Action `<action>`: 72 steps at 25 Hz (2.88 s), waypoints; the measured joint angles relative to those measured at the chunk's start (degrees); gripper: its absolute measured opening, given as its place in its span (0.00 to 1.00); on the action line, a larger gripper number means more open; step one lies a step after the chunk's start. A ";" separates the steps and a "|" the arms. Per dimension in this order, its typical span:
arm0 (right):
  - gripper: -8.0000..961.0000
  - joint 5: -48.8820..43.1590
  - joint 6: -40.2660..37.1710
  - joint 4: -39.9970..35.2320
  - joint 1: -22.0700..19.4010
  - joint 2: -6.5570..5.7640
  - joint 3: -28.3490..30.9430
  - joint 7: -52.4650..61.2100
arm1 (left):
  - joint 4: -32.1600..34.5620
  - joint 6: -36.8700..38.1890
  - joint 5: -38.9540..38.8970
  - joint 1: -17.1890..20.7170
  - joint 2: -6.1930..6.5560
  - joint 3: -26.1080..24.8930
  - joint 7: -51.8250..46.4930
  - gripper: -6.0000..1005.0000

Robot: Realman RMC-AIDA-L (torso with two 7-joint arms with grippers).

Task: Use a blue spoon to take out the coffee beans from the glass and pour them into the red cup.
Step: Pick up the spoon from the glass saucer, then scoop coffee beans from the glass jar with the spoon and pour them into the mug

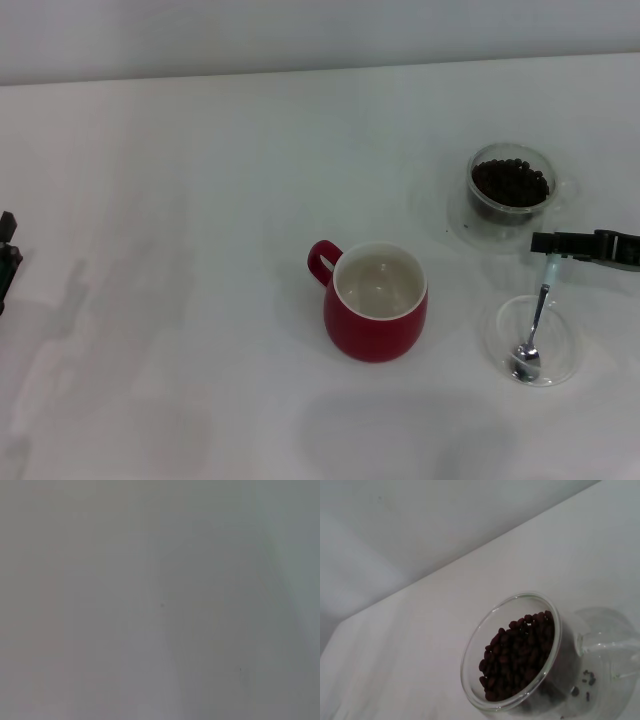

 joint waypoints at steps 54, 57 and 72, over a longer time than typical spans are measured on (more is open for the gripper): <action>0.16 1.84 3.75 -0.81 0.08 -2.26 2.16 2.63 | -2.15 -2.33 -0.28 -2.08 -0.29 -0.14 -1.78 0.65; 0.16 2.13 4.92 -1.48 -0.56 -2.92 3.43 2.23 | -1.79 -2.66 -0.28 -2.20 -0.29 -0.14 -1.77 0.65; 0.16 10.59 12.05 -5.75 -3.44 -3.09 9.54 0.77 | -0.73 -2.62 -0.28 -2.58 -0.35 -0.14 -1.60 0.65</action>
